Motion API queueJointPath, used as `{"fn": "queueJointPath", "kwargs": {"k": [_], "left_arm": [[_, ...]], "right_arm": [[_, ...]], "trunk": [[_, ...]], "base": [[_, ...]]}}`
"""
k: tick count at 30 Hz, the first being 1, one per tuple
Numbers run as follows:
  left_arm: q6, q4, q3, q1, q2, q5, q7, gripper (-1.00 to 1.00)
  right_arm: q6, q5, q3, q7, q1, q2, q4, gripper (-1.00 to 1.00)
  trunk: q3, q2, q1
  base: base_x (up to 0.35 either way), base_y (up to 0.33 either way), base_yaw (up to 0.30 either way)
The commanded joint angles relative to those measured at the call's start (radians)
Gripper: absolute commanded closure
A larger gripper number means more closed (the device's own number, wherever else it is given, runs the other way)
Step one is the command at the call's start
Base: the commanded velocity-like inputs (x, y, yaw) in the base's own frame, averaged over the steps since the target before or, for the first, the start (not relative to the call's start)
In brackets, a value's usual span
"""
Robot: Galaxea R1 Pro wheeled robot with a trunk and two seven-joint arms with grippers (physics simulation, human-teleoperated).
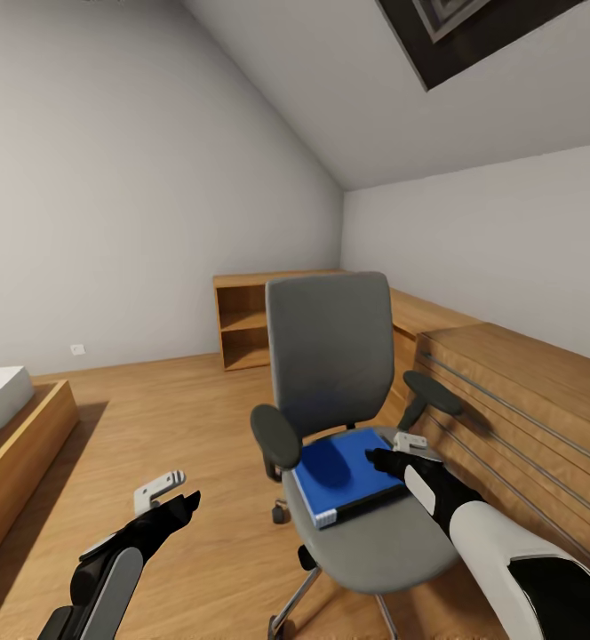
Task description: In the bedroom, organize the workspace by keeping the computer under the desk, ensuring the monitor is on the desk, placing the keyboard on the desk next to the monitor, placing the mouse on the desk next to the keyboard, moving the folder from the swivel chair onto the desk next to the mouse, stacking the notebook on top of the folder with the pen on top of the notebook, and positioning the swivel chair next to the desk.
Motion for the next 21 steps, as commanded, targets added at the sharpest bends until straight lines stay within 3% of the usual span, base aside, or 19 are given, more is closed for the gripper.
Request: {"fn": "queueJointPath", "kwargs": {"k": [1,6,15,21], "left_arm": [[0.002,-0.001,-0.001,-0.001,0.0,0.01,0.009,-1.0],[0.002,-0.001,-0.001,-0.001,0.0,0.01,0.009,-1.0],[0.002,-0.001,-0.001,-0.001,0.0,0.011,0.009,-1.0],[0.002,-0.001,-0.001,-0.001,0.0,0.01,0.009,-1.0]], "right_arm": [[0.005,-0.009,0.012,-0.001,0.0,-0.001,0.009,-1.0],[0.005,-0.009,0.012,-0.001,0.0,-0.001,0.009,-1.0],[0.005,-0.009,0.012,-0.001,0.0,-0.001,0.009,-1.0],[0.004,-0.009,0.012,-0.001,0.0,-0.001,0.009,-1.0]], "trunk": [[-0.001,0.0,0.0],[-0.001,0.0,0.0],[-0.001,0.0,0.0],[-0.001,0.0,0.0]], "base": [[-0.197,0.0,0.0],[-0.22,0.0,0.0],[-0.053,0.0,0.0],[-0.23,0.0,0.0]]}}
